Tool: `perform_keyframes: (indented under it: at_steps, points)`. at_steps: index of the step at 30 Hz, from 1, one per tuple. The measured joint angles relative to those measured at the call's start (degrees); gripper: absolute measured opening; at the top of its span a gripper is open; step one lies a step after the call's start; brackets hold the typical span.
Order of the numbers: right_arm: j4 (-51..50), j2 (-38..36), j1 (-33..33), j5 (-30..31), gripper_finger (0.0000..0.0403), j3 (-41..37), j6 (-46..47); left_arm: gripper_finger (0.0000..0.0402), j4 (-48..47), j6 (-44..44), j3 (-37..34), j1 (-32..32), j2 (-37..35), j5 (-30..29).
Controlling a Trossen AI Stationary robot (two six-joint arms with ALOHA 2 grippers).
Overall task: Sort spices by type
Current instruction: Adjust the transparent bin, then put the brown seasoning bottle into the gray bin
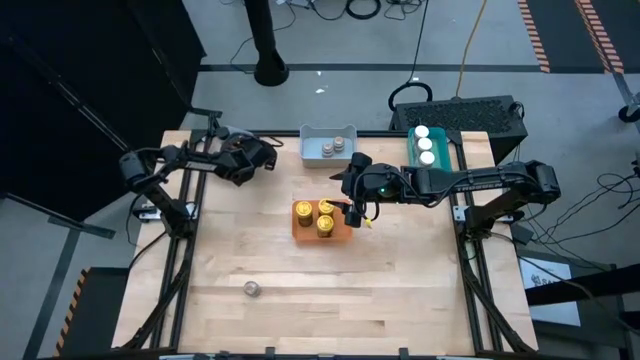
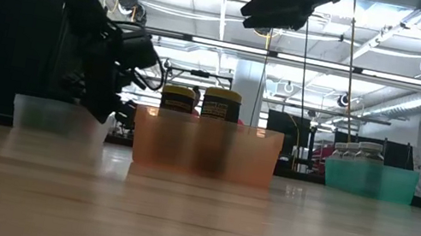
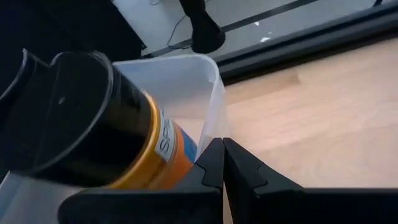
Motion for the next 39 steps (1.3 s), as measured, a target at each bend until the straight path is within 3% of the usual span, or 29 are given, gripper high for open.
perform_keyframes:
  at_steps: [11,16,22,25,30,34,39]
  points:
    - [0.0,0.0,0.0,0.0,0.0286,0.0,0.0,0.0005,0.6,1.9,0.0,-0.7,-0.2,0.7]
    - [0.0,0.0,0.0,0.0,0.0286,0.0,0.2,0.0005,0.8,4.5,0.0,-1.1,-0.2,7.0]
    - [0.0,0.0,0.0,0.0,0.0286,0.0,0.3,0.0005,0.8,5.0,0.0,0.4,-0.2,0.0]
    - [0.0,0.0,0.0,0.0,0.0286,0.0,0.3,0.0005,1.2,6.0,0.0,2.0,-0.2,-0.7]
    - [0.0,0.0,0.0,0.0,0.0286,0.0,0.3,0.0005,1.1,6.4,0.0,3.0,-0.3,0.8]
    - [0.0,0.0,0.0,0.0,0.0286,0.0,0.3,0.0005,0.2,6.4,0.0,0.7,-1.3,4.8]
    - [0.0,0.0,0.0,0.0,0.0286,0.0,0.2,0.0005,-2.3,8.8,-0.1,-2.3,-3.6,5.2]
